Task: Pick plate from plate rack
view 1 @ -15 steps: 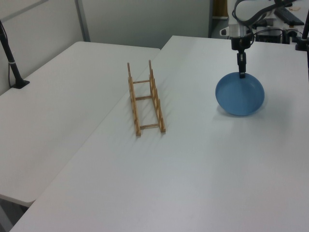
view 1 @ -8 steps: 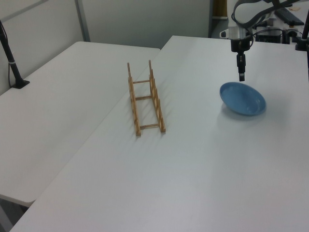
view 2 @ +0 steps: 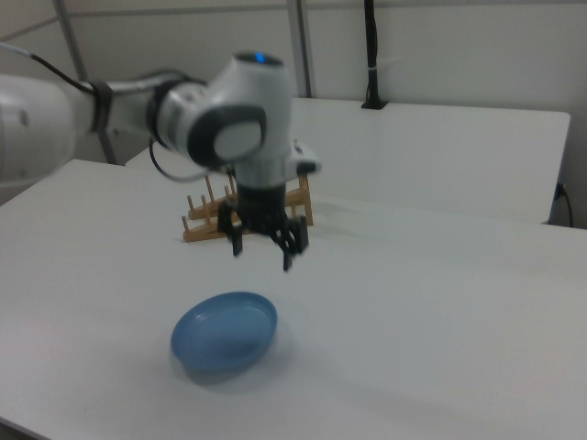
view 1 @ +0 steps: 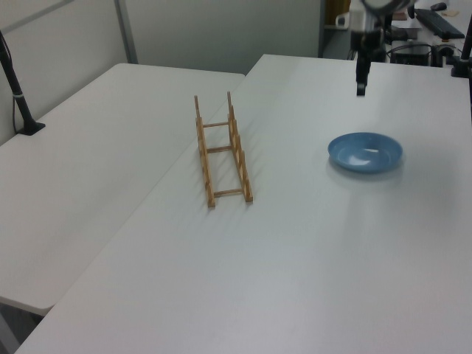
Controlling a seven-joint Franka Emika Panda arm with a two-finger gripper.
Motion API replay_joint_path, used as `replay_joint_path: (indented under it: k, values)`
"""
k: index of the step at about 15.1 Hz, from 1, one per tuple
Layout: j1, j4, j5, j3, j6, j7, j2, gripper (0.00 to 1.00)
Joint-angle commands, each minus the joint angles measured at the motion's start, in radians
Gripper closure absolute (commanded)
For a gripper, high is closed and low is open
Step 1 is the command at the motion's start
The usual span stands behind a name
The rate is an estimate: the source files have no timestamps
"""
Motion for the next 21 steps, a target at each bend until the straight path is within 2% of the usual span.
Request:
replay_joint_path:
  k: [1,4,7,9,10,11,12,14,17,21]
  values:
    - [0.038,0.145,0.027,-0.001,-0.191,0.215,-0.086,0.00]
    - [0.095,0.237,0.038,-0.004,-0.309,0.447,-0.121,0.00]
    - [0.173,0.243,0.035,-0.021,-0.328,0.669,-0.169,0.00]
    - [0.239,0.242,0.036,-0.059,-0.349,0.753,-0.175,0.00]
    - [0.294,0.239,0.036,-0.100,-0.350,0.772,-0.177,0.00]
    - [0.345,0.237,0.035,-0.146,-0.348,0.773,-0.177,0.00]
    - [0.370,0.236,0.027,-0.166,-0.337,0.758,-0.175,0.00]
    - [0.374,0.230,-0.001,-0.166,-0.285,0.688,-0.163,0.00]
    - [0.376,0.194,-0.093,-0.166,-0.164,0.473,-0.164,0.00]
    - [0.370,0.196,-0.102,-0.173,-0.124,0.404,-0.158,0.00]
